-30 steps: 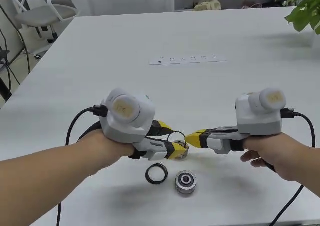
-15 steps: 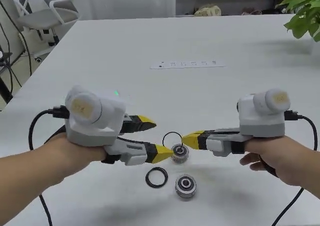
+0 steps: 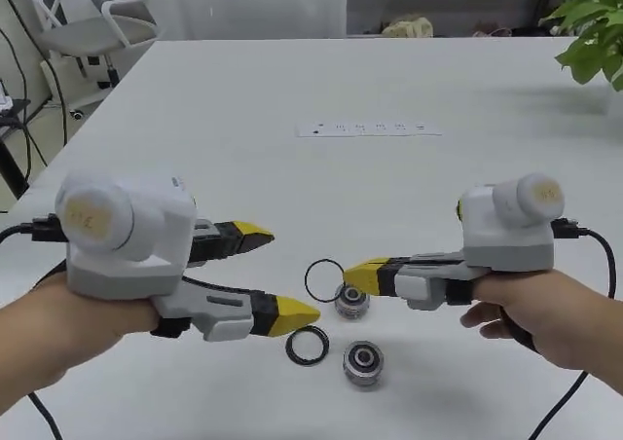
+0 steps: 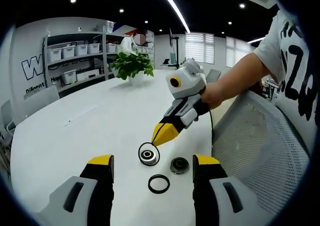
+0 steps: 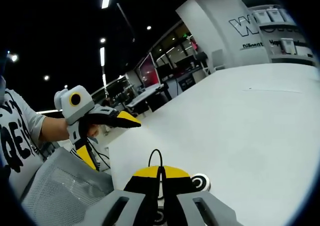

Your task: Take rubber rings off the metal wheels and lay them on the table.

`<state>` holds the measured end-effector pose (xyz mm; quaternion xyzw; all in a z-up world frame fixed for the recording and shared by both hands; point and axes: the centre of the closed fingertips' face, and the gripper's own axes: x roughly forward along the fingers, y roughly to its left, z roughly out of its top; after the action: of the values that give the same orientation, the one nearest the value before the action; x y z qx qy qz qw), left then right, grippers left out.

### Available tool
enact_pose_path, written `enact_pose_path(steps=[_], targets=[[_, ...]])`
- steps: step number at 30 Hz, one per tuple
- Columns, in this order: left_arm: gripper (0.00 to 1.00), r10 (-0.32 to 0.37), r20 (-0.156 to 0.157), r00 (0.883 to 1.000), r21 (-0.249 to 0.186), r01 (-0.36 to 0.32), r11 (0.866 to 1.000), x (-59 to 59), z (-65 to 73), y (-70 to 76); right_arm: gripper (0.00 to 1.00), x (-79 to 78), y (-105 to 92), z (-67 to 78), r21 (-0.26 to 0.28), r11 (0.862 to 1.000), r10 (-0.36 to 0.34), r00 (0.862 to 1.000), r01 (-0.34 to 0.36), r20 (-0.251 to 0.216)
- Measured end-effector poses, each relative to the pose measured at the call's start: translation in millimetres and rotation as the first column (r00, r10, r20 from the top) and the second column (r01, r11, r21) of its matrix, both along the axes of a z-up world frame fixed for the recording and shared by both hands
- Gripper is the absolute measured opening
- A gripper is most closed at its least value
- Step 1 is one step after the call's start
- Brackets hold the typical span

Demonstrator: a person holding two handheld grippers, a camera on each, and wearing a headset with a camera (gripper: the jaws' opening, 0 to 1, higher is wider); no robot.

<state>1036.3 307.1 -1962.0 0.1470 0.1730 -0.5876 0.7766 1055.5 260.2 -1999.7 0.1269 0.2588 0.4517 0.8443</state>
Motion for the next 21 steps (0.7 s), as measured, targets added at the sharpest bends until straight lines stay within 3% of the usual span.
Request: enact_pose_path(steps=[5, 21], targets=[[0.67, 0.002, -0.007, 1.0, 0.004, -0.002, 1.0, -8.0, -0.5, 8.2, 0.0, -6.4, 9.0, 0.5, -0.001, 1.0, 0.022, 1.0, -0.022, -0.004], [0.77, 0.047, -0.028, 0.999, 0.014, -0.047, 0.999, -18.4, -9.6, 31.4, 0.0, -25.3, 27.3, -28.6, -0.058, 0.992, 0.108, 0.991, -0.113, -0.083]])
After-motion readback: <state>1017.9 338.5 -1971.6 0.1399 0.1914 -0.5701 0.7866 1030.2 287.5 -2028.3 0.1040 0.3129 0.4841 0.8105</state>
